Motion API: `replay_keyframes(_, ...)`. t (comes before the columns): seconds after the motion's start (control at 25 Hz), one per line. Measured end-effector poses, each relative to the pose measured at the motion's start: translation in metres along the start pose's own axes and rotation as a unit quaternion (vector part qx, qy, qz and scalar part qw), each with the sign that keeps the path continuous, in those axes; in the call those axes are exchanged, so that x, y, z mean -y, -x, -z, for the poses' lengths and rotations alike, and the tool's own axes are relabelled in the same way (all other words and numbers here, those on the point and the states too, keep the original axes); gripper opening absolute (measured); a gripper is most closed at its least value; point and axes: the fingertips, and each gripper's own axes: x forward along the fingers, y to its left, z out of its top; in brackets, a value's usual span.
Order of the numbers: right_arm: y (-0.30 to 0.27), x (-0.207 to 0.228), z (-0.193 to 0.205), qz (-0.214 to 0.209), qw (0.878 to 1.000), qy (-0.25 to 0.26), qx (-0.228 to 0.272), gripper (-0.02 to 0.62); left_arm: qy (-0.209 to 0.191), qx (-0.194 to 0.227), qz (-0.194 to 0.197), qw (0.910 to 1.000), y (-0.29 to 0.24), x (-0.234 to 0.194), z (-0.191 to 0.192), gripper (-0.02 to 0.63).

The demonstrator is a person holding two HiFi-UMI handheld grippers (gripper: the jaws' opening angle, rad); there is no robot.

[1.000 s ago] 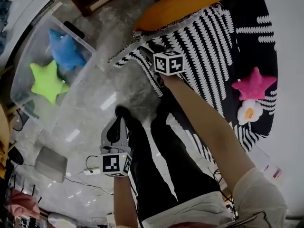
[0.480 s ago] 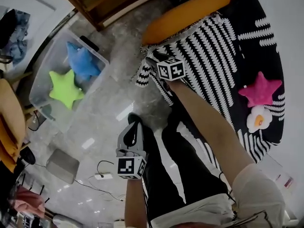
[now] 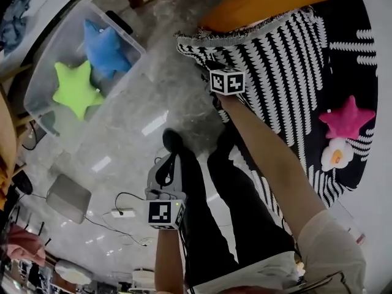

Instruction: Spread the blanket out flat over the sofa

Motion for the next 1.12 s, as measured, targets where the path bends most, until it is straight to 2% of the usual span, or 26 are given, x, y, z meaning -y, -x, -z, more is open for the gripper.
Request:
replay_keyframes(0.24,0.057,-0.033,-0.030,-0.015,0.998,0.063,-0.002,0.181,-0.004,0.029,0.001,0.9996,0.003,0.004,-0.050,0.018)
replay_keyframes(0.48,0.165,-0.071,-0.105,-0.026,0.994,0.094,0.041,0.179,-0.016,0.059,0.009,0.9981,0.020,0.041,-0.125,0.018)
replay_keyframes(0.6,0.232,-0.092,-0.140,-0.027,0.989,0.126,0.070,0.166,-0.037,0.069,0.013,0.9969,0.036,0.072,-0.162,0.018)
replay_keyframes(0.72,0.307,-0.115,-0.168,-0.021,0.982,0.162,0.099,0.123,-0.049,0.072,0.022,0.9960,0.057,0.110,-0.196,0.018)
replay_keyframes(0.96,0.462,-0.175,-0.203,-0.025,0.960,0.232,0.158,0.099,-0.077,0.091,0.046,0.9918,0.114,0.199,-0.264,0.018)
replay_keyframes(1.12,0.552,-0.207,-0.217,-0.019,0.948,0.249,0.200,0.077,-0.082,0.113,0.048,0.9890,0.157,0.246,-0.299,0.018)
